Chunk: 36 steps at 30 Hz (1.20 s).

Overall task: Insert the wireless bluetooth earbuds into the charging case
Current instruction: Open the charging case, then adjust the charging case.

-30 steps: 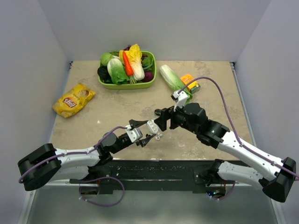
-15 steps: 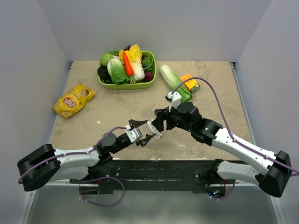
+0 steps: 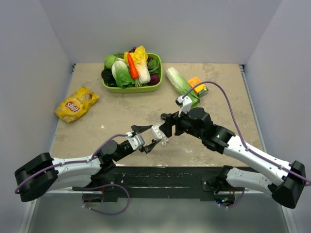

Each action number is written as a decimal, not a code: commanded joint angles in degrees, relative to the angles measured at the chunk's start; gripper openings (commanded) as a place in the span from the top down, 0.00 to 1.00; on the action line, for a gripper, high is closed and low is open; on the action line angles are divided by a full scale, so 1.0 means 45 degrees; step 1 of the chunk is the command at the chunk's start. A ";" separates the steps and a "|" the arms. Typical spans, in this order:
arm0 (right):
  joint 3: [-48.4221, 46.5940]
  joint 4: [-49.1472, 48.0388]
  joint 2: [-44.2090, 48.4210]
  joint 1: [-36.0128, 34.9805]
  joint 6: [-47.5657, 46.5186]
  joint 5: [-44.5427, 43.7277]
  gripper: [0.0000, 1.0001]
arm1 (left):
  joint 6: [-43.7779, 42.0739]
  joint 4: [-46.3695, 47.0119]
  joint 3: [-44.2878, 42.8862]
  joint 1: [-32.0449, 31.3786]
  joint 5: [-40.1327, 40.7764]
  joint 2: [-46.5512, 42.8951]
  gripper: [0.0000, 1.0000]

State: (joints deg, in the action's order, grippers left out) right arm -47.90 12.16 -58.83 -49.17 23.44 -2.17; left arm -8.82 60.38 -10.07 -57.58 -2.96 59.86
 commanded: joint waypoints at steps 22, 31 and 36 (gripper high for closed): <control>0.0058 -0.1375 -0.0404 0.0028 0.0591 0.1929 0.62 | -0.0208 0.1308 0.0225 -0.0192 0.0170 -0.0059 1.00; 0.0116 -0.1160 -0.0599 0.0028 0.0513 0.1832 0.64 | -0.0228 0.1504 0.0225 -0.0231 0.0189 0.0019 1.00; 0.0176 -0.1180 -0.0501 0.0028 0.0416 0.1772 0.74 | -0.0169 0.1485 0.0245 -0.0231 0.0189 0.0058 1.00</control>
State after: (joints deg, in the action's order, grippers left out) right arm -47.46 7.90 -61.19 -49.10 25.91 5.67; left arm -8.82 62.02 -9.43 -58.22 -2.31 60.40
